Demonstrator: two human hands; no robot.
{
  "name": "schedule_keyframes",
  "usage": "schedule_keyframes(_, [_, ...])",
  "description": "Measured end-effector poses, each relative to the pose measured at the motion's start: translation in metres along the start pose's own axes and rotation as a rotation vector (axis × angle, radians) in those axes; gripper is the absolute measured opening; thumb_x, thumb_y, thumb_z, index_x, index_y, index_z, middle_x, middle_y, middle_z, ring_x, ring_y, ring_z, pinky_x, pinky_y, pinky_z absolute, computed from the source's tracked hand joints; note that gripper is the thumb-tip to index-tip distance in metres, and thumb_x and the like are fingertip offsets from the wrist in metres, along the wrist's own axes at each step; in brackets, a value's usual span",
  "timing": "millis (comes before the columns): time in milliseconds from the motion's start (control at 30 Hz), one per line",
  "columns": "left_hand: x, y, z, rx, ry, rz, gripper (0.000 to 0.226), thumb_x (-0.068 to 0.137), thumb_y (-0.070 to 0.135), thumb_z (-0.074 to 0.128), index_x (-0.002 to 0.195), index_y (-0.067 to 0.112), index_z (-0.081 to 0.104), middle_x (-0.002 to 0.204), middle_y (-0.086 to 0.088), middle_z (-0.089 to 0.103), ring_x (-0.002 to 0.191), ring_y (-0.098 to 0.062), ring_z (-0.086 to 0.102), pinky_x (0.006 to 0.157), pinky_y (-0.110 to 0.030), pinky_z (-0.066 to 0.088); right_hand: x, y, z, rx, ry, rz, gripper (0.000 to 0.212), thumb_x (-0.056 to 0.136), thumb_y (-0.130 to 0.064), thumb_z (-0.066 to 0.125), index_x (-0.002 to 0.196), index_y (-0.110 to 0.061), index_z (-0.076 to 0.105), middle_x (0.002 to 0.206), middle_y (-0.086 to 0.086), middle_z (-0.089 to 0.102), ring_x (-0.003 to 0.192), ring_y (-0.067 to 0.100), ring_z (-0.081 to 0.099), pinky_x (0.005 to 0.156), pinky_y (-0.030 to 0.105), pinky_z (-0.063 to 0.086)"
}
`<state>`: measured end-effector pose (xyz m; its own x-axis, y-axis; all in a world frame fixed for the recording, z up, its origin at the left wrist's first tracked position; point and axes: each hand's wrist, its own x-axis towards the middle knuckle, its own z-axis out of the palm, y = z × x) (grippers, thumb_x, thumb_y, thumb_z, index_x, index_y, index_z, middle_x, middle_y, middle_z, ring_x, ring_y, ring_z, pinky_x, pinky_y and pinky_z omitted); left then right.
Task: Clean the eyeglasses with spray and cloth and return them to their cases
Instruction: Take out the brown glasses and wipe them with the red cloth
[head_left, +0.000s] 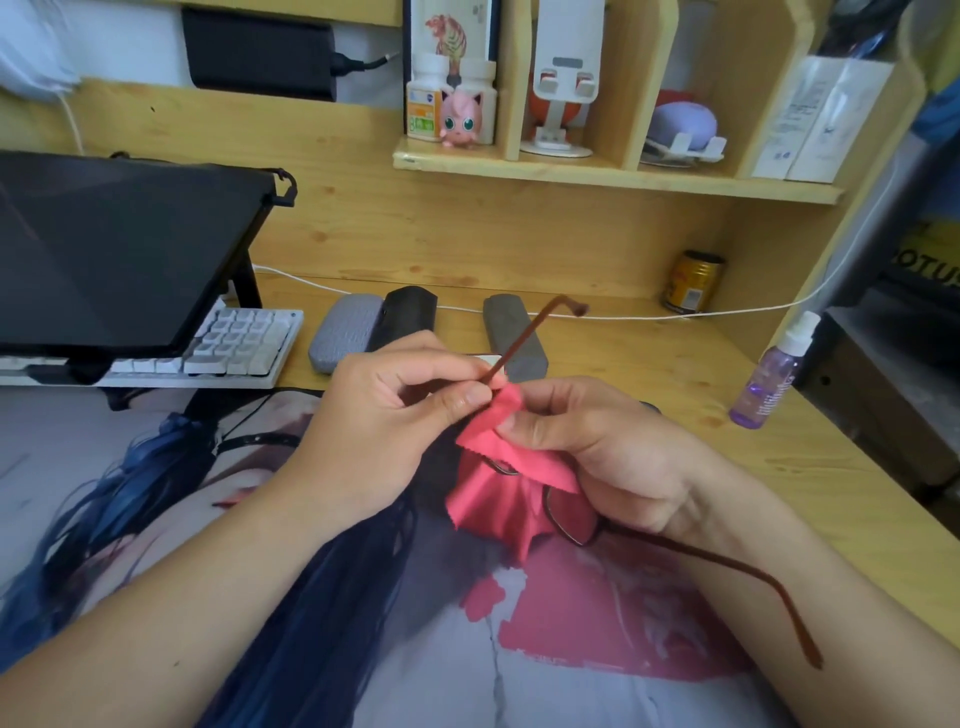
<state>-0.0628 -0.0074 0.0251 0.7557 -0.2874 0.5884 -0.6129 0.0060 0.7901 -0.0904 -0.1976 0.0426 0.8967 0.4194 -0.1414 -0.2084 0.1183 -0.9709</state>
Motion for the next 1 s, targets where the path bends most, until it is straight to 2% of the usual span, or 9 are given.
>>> schedule_keyframes(100, [0.000, 0.002, -0.004, -0.004, -0.017, 0.004, 0.021, 0.084, 0.016, 0.072, 0.093, 0.032, 0.080, 0.088, 0.007, 0.070, 0.086, -0.010, 0.069, 0.081, -0.021, 0.052, -0.004, -0.004, -0.006, -0.097, -0.063, 0.065, 0.039, 0.078, -0.002, 0.072, 0.113, 0.011, 0.062, 0.092, 0.018, 0.066, 0.085, 0.031, 0.062, 0.074, 0.030, 0.055])
schedule_keyframes(233, [-0.003, 0.000, 0.002, 0.018, -0.078, -0.013, 0.017, 0.082, 0.014, 0.074, 0.091, 0.027, 0.081, 0.088, -0.005, 0.068, 0.083, -0.021, 0.068, 0.078, -0.034, 0.055, -0.004, -0.002, 0.000, -0.318, -0.093, 0.096, 0.019, 0.074, 0.006, 0.068, 0.093, 0.004, 0.067, 0.087, 0.021, 0.067, 0.082, 0.031, 0.062, 0.068, 0.030, 0.053])
schedule_keyframes(367, [-0.003, -0.002, 0.008, 0.034, -0.071, -0.007, 0.014, 0.080, 0.019, 0.075, 0.088, 0.030, 0.080, 0.087, -0.005, 0.069, 0.084, -0.017, 0.069, 0.079, -0.032, 0.055, -0.001, 0.003, 0.004, -0.115, -0.041, 0.020, 0.019, 0.083, 0.013, 0.063, 0.102, 0.009, 0.066, 0.087, 0.021, 0.070, 0.071, 0.025, 0.069, 0.065, 0.029, 0.057])
schedule_keyframes(467, [0.001, -0.003, 0.004, 0.006, -0.041, -0.010, 0.013, 0.079, 0.030, 0.075, 0.089, 0.035, 0.080, 0.087, 0.000, 0.071, 0.083, -0.013, 0.069, 0.079, -0.025, 0.054, 0.001, 0.002, 0.002, -0.013, 0.024, -0.012, 0.034, 0.081, 0.004, 0.069, 0.114, 0.012, 0.063, 0.099, 0.026, 0.065, 0.076, 0.028, 0.067, 0.065, 0.031, 0.057])
schedule_keyframes(567, [0.002, 0.000, -0.003, -0.036, -0.028, -0.024, 0.014, 0.080, 0.025, 0.075, 0.092, 0.028, 0.081, 0.087, 0.007, 0.071, 0.085, -0.009, 0.069, 0.079, -0.019, 0.052, 0.000, -0.001, 0.003, 0.048, 0.024, -0.014, 0.040, 0.080, -0.003, 0.065, 0.115, 0.015, 0.061, 0.093, 0.021, 0.068, 0.073, 0.024, 0.068, 0.071, 0.031, 0.058])
schedule_keyframes(733, [0.002, 0.002, -0.009, -0.006, -0.042, -0.006, 0.011, 0.083, 0.019, 0.073, 0.093, 0.022, 0.077, 0.087, 0.009, 0.069, 0.083, -0.004, 0.067, 0.079, -0.015, 0.049, -0.008, -0.008, -0.005, -0.098, -0.155, 0.061, 0.024, 0.088, 0.002, 0.064, 0.104, 0.018, 0.058, 0.091, 0.022, 0.070, 0.084, 0.031, 0.071, 0.082, 0.034, 0.054])
schedule_keyframes(800, [0.001, 0.002, -0.007, 0.012, -0.075, 0.000, 0.010, 0.084, 0.017, 0.073, 0.092, 0.021, 0.077, 0.086, 0.007, 0.068, 0.082, -0.004, 0.066, 0.077, -0.015, 0.049, -0.008, -0.008, -0.007, -0.185, -0.145, 0.104, 0.033, 0.083, 0.002, 0.068, 0.108, 0.020, 0.057, 0.097, 0.023, 0.067, 0.090, 0.031, 0.067, 0.087, 0.034, 0.053])
schedule_keyframes(867, [-0.001, 0.002, -0.002, 0.005, -0.114, -0.004, 0.010, 0.083, 0.015, 0.073, 0.092, 0.018, 0.078, 0.086, 0.000, 0.068, 0.081, -0.006, 0.066, 0.077, -0.016, 0.049, -0.006, -0.006, -0.004, -0.282, -0.136, 0.110, 0.021, 0.081, 0.007, 0.070, 0.101, 0.012, 0.063, 0.091, 0.019, 0.070, 0.085, 0.027, 0.069, 0.084, 0.034, 0.057])
schedule_keyframes(1000, [-0.002, -0.002, 0.004, -0.009, -0.122, 0.002, 0.012, 0.081, 0.013, 0.075, 0.089, 0.021, 0.079, 0.085, -0.003, 0.067, 0.079, -0.010, 0.066, 0.077, -0.022, 0.051, -0.001, 0.001, 0.004, -0.238, -0.099, 0.018, 0.022, 0.069, 0.006, 0.073, 0.090, 0.004, 0.067, 0.093, 0.033, 0.067, 0.090, 0.043, 0.068, 0.086, 0.048, 0.054])
